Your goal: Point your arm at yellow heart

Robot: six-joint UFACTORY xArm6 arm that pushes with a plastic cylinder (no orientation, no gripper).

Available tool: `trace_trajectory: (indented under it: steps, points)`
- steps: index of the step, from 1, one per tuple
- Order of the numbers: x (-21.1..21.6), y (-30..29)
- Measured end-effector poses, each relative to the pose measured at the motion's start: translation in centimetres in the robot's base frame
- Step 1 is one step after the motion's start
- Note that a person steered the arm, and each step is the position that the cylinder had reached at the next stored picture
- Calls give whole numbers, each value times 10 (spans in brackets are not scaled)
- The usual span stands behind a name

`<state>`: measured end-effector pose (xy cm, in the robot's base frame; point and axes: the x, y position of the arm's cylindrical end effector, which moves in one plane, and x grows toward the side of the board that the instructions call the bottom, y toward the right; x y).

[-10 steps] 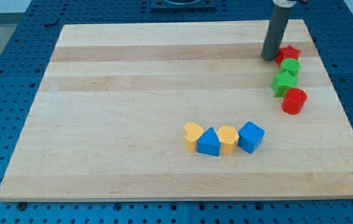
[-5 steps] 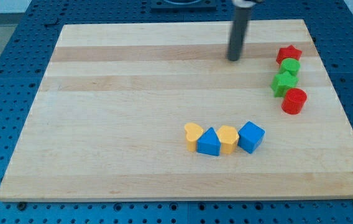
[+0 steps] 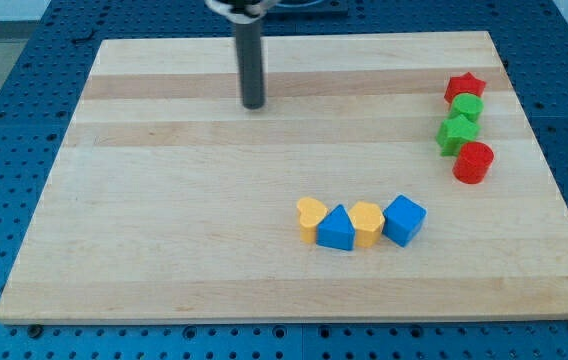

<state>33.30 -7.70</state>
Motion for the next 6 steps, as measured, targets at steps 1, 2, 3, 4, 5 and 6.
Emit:
trace_trajectory:
  steps: [1, 2, 3, 4, 5, 6]
  points:
    - [36, -16]
    - [94, -17]
    - [104, -21]
    - [130, -21]
    - [163, -12]
    - [172, 36]
